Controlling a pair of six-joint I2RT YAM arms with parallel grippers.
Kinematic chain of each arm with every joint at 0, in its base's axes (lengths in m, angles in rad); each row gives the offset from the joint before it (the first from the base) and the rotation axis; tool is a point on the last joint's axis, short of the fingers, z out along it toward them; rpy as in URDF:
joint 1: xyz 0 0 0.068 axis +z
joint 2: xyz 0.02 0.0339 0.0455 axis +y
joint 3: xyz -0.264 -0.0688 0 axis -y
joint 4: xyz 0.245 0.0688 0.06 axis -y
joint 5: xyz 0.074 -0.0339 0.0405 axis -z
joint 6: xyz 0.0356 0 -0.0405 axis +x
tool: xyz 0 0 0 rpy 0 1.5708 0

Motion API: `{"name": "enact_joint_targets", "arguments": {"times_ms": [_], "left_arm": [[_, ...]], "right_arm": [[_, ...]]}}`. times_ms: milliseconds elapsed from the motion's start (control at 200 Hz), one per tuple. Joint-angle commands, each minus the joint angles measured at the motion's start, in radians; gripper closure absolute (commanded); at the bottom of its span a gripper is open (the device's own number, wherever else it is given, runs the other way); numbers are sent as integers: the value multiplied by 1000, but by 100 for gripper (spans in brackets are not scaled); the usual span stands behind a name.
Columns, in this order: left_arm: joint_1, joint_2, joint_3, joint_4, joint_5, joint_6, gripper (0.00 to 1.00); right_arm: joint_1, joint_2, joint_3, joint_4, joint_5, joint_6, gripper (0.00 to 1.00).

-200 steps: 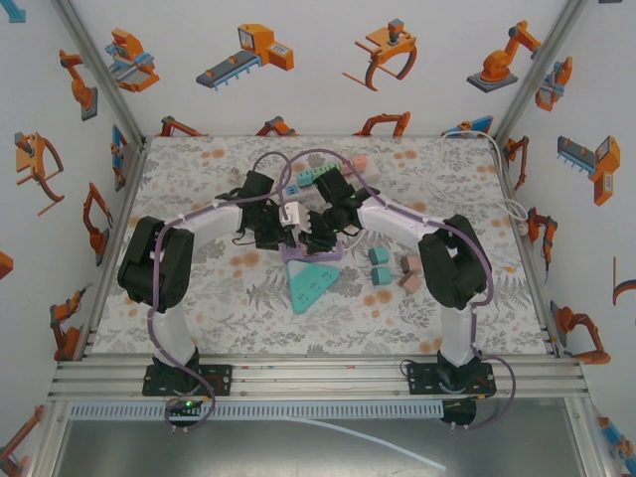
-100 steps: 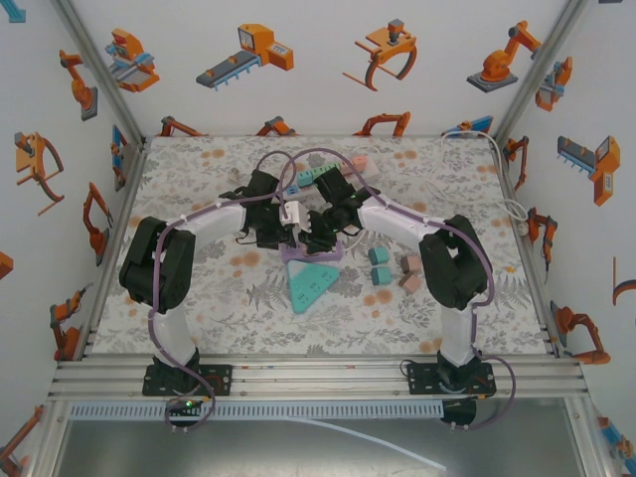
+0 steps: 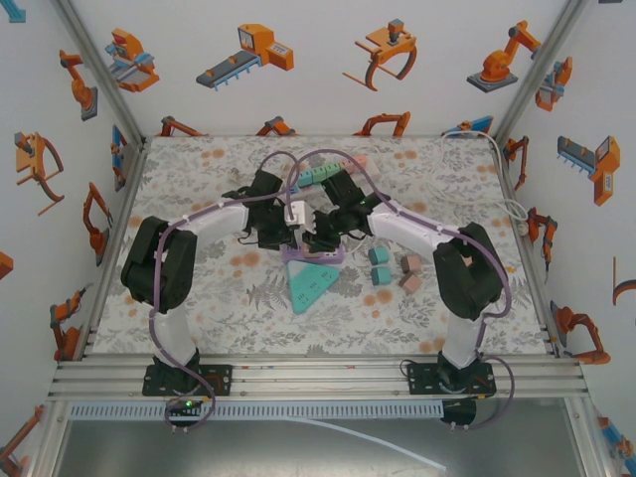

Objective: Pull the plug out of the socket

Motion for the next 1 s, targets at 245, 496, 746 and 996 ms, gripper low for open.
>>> {"name": "enact_joint_targets", "arguments": {"times_ms": [245,496,746,996], "left_arm": [[12,97,-66,-146,-222,87,50],[11,102,-55,-146,-205,91,50],[11,111,-55,-144,-195,89,50],[9,108,-118,-126,-188,86,50]], "right_arm": [[-5,-70,-32,79,-46,30,46],[-5,21,-41,64,-19,5,46],[-5,106,-6,48,-43,6,68],[-5,65,39,39,-90,20,94]]}}
